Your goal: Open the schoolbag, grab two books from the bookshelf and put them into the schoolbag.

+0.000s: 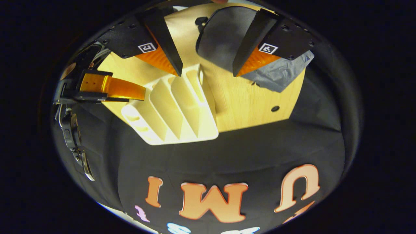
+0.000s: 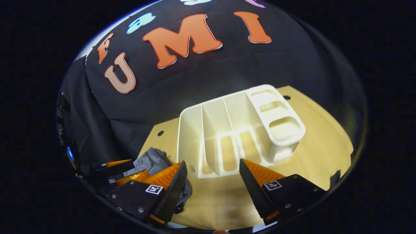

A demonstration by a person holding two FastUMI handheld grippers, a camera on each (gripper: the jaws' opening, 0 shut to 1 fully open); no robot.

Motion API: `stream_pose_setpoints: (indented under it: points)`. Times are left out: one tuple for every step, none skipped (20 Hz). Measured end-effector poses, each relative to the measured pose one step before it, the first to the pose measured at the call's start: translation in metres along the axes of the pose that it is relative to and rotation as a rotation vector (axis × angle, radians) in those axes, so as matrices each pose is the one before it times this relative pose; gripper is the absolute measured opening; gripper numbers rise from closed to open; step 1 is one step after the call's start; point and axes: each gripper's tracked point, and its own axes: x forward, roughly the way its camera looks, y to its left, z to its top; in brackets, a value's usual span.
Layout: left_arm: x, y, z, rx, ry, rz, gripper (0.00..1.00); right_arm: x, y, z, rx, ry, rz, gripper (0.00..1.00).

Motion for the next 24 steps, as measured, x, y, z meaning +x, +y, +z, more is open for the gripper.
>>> stream_pose_setpoints:
  points:
    - [-0.0013, -0.00203, 0.01338, -0.01318, -0.04359, 0.01385, 0.98, -0.00502, -0.00308, 0.01656, -0.03722, -0.04669, -0.00878, 0.96]
    - [0.00424, -0.00232, 0.00813, -0.01026, -0.03102, 0.01071, 0.98, -0.00519, -0.0024, 0.01299, -0.04059, -0.03686, -0.00751, 0.96]
    - [0.0016, -0.00009, 0.00921, -0.01545, -0.03948, 0.01135, 0.98, -0.00497, -0.00444, 0.01533, -0.03896, -0.03818, -0.01448, 0.96]
    - [0.0008, -0.00336, 0.01141, -0.01181, -0.03476, 0.00399, 0.98, -0.00504, -0.00517, 0.01575, -0.03303, -0.03268, -0.00521, 0.96]
    - [0.00222, -0.00314, 0.00864, -0.01303, -0.04358, 0.00909, 0.98, -0.00306, -0.00297, 0.01223, -0.02863, -0.02941, -0.00408, 0.96]
    - [-0.00014, -0.00131, 0.00869, -0.0069, -0.04127, 0.01364, 0.98, -0.00478, -0.00431, 0.01349, -0.02147, -0.03285, -0.00106, 0.96]
    - [0.00216, -0.00233, 0.01227, -0.00346, -0.03571, 0.01454, 0.98, -0.00367, -0.00248, 0.01241, -0.02123, -0.02809, -0.00042, 0.96]
    - [0.00482, 0.0017, 0.00977, -0.00039, -0.04437, 0.01669, 0.98, -0.0062, -0.00488, 0.01459, -0.01596, -0.03494, -0.00617, 0.96]
    - [0.00366, -0.00035, 0.00784, -0.00374, -0.03639, 0.00851, 0.98, -0.00445, -0.00197, 0.01342, -0.01751, -0.0325, 0.00055, 0.96]
    - [0.0022, 0.00061, 0.00817, -0.00755, -0.03658, 0.01486, 0.98, -0.00782, -0.00373, 0.01191, -0.01523, -0.0412, -0.00487, 0.96]
    - [0.00167, -0.00211, 0.008, -0.00833, -0.03073, 0.00558, 0.97, -0.00288, -0.00163, 0.01221, -0.02083, -0.03368, 0.00388, 0.96]
    - [0.00279, -0.00121, 0.00698, -0.00008, -0.03721, 0.01114, 0.97, 0.00171, -0.00054, 0.00908, -0.01965, -0.02903, -0.00541, 0.96]
    - [0.00246, 0.00046, 0.0081, 0.0087, -0.03556, 0.01172, 0.97, -0.00089, 0.00056, 0.00783, -0.01621, -0.02724, 0.00533, 0.95]
    - [0.00164, 0.00164, 0.00873, 0.01297, -0.04579, 0.00924, 0.97, -0.00134, -0.00108, 0.01018, -0.01152, -0.02567, 0.00068, 0.96]
    - [0.00266, 0.00256, 0.00923, 0.00634, -0.04485, 0.015, 0.97, -0.00184, -0.00084, 0.00866, -0.00546, -0.02293, 0.00437, 0.95]
    - [0.00163, -0.00184, 0.00735, 0.00019, -0.0483, 0.00482, 0.97, -0.00142, -0.00035, 0.00965, -0.00314, -0.02205, -0.00156, 0.95]
    - [0.00251, -0.00067, 0.01007, -0.00671, -0.05147, 0.00949, 0.97, 0.00012, -0.00235, 0.0092, -0.00191, -0.02687, -0.00389, 0.95]
    - [0.00421, -0.00262, 0.00777, -0.00696, -0.02855, 0.00287, 0.96, 0.00169, -0.00082, 0.00729, -0.00701, -0.02412, -0.00679, 0.95]
    - [0.00362, -0.00003, 0.00606, -0.00544, -0.02762, 0.00937, 0.95, 0.00057, -0.00252, 0.00611, -0.01001, -0.02219, -0.00777, 0.95]
    - [0.00396, 0.00133, 0.00586, 0.00107, -0.02545, 0.00709, 0.95, -0.00129, -0.00212, 0.00505, -0.00973, -0.02036, -0.00694, 0.95]
    - [0.00093, 0.00078, 0.0049, 0.0085, -0.02466, 0.00689, 0.96, -0.00126, -0.00195, 0.00654, -0.01004, -0.02391, -0.00362, 0.95]
    - [0.00257, 0.00109, 0.00642, 0.00696, -0.01941, 0.00531, 0.95, -0.0021, -0.00164, 0.00651, -0.0078, -0.02028, -0.00503, 0.95]
    - [-0.00065, -0.00105, 0.00707, 0.00516, -0.00633, 0.00253, 0.96, 0.00066, -0.00019, 0.00385, -0.00787, -0.01118, -0.00227, 0.95]
    - [-0.0039, 0.00067, 0.00345, -0.00167, -0.00325, 0.00778, 0.96, -0.00044, -0.00063, -0.00044, -0.00293, -0.0012, -0.00289, 1.0]
